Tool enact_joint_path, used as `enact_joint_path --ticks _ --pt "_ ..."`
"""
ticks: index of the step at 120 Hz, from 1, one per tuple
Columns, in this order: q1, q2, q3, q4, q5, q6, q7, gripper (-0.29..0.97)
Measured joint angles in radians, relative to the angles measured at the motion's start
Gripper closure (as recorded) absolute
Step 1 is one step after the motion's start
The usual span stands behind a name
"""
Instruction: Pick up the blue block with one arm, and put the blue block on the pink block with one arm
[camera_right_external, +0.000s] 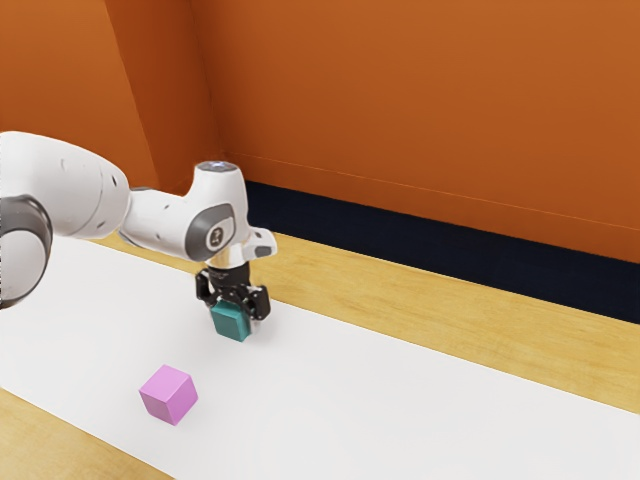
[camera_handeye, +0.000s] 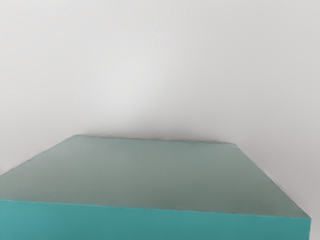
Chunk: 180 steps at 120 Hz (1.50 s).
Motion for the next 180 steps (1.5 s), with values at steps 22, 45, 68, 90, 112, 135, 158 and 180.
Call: enact_joint_path --ticks 22,45,68,90,112,135,158,180 --pt "-0.006 0.027 0.001 0.019 -0.012 0.013 -0.002 0.02" --pt "-0.069 0.04 0.057 0.034 -0.031 0.019 -0.003 0.01" --pt "-0.124 0.022 0.101 0.031 -0.051 0.021 -0.002 0.19" --pt "-0.139 -0.026 0.103 0.005 -0.051 0.018 0.006 0.28" --pt "-0.142 -0.125 0.106 -0.044 -0.045 -0.025 0.02 0.32" --pt "-0.147 -0.273 0.122 -0.156 -0.046 -0.088 0.05 0.33" --pt "-0.166 -0.425 0.141 -0.275 -0.046 -0.137 0.079 0.32" --pt "-0.177 -0.574 0.172 -0.402 -0.038 -0.174 0.102 0.31"
